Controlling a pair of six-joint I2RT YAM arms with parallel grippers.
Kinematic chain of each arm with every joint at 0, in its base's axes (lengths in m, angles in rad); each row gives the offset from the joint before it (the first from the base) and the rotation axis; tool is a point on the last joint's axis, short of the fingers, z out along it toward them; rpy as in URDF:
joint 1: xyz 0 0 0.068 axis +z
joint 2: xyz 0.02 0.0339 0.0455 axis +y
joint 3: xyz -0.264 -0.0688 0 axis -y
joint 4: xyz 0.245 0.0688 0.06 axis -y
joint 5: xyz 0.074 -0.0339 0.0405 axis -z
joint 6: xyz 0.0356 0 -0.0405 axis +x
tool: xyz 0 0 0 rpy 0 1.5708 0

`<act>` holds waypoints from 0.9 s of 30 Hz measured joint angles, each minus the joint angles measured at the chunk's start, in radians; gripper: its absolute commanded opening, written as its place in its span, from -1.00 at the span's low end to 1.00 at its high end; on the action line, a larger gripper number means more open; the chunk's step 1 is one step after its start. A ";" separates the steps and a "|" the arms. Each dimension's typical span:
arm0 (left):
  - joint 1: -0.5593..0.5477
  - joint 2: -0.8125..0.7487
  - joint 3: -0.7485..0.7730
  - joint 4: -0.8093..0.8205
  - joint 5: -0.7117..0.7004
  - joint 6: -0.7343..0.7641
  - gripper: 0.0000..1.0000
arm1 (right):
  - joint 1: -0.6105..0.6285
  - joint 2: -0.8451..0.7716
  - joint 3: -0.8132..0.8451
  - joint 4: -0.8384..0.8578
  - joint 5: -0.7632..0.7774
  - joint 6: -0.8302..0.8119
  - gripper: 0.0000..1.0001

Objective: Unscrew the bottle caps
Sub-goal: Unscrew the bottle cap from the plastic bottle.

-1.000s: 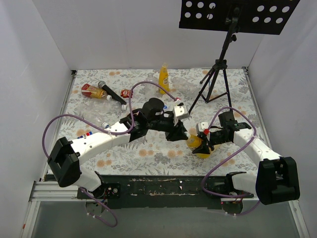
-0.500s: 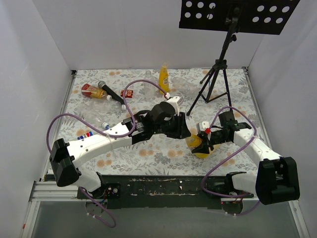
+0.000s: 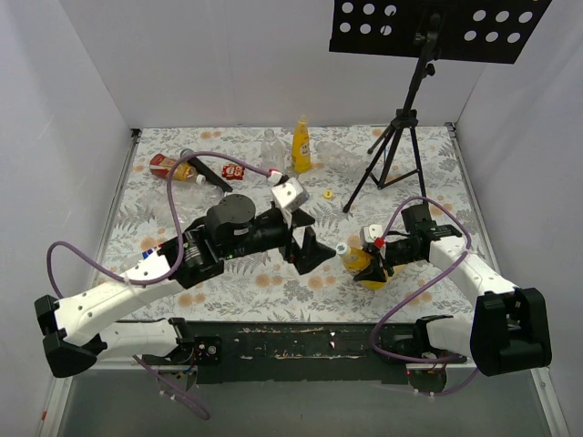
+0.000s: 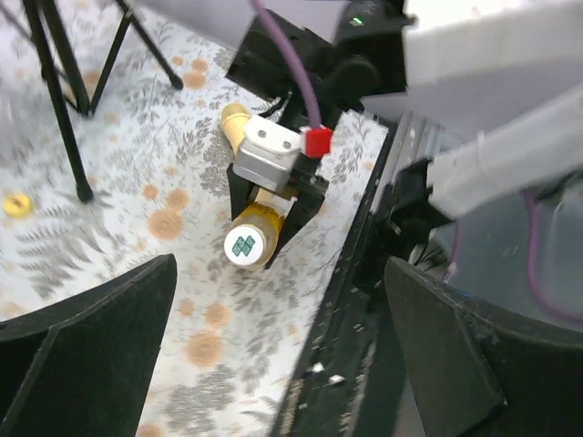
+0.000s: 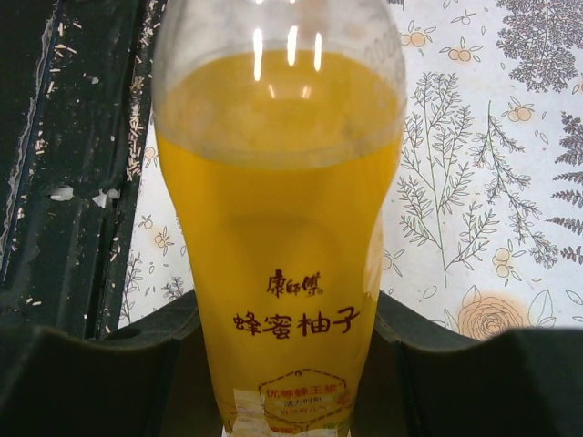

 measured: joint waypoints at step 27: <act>0.134 0.328 -0.004 0.029 0.541 0.770 0.12 | 0.002 0.000 0.000 -0.001 0.003 -0.010 -0.97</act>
